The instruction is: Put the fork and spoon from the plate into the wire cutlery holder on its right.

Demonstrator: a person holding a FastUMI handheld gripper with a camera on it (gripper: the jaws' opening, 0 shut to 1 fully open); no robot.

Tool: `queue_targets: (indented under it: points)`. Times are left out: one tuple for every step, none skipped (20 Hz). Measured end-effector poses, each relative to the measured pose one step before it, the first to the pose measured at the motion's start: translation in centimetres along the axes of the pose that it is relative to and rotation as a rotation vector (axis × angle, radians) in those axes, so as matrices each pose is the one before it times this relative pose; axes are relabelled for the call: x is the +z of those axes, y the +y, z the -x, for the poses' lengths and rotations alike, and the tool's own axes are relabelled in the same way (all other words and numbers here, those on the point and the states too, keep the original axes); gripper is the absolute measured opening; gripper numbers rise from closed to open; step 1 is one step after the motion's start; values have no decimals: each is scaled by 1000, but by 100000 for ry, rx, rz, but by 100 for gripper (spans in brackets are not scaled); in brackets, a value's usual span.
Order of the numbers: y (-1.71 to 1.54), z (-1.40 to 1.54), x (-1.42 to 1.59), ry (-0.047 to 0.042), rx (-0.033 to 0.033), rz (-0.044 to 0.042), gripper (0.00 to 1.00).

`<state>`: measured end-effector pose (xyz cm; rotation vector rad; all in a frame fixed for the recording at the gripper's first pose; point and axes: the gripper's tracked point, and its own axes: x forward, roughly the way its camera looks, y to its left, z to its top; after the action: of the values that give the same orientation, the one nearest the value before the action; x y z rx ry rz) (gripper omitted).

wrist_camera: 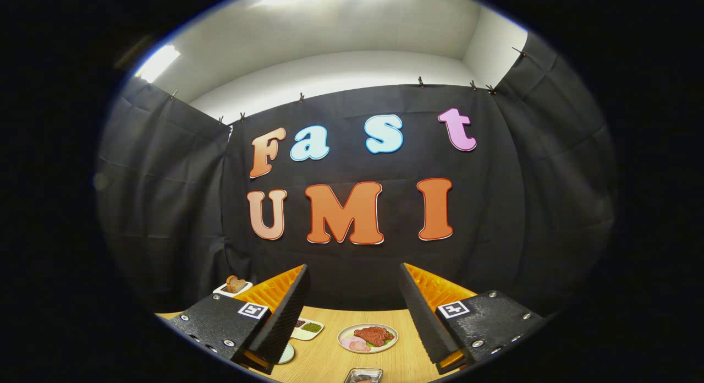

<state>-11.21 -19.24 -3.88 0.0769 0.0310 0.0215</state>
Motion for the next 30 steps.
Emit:
queue_targets:
  points:
    - [58,-133,23,34,150,45,96]
    - [-12,-149,7,104,-77,-118,96]
    - [-74,-32,-124,-43,-117,-311,96]
    - [51,-49,47,-21,298,-321,96]
    - [35,-72,-23,-13,72,-86,96]
    - [1,-93,6,-189,34,131,96]
    - [-43,6,108,-412,-28,241,96]
    - [113,-30,269,-863,409,140,96]
    - [-5,-123,59,-559,-50,181,96]
    - [-9,-121,44,-127,-2,215,96]
    - [29,-44,-7,81,-73,393,96]
    - [76,-76,-13,-106,220,572,96]
    - [60,-119,66,-114,-66,490,96]
    - [68,-2,43,-218,192,27,96]
    - [139,-20,-5,-104,38,-226,96]
    - [64,9,-30,126,171,-235,96]
    - [65,-76,-30,42,40,90,96]
    - [-5,-106,-23,90,-315,331,96]
    - [69,48,-127,218,133,123,96]
    - [41,61,-39,200,-265,78,96]
    - [37,-17,2,-182,117,-52,96]
    - [40,96,-9,60,-149,115,96]
    - [-22,8,-171,242,-11,72,96]
    - [123,-26,-88,338,195,-21,96]
    - [-11,63,-69,286,-205,99,96]
    - [62,53,-70,64,288,-117,96]
    - [151,-42,-64,239,137,35,96]
    - [10,-26,-125,290,105,133,96]
    - [102,5,-136,412,216,148,96]
    - [11,18,-60,289,-23,200,96]
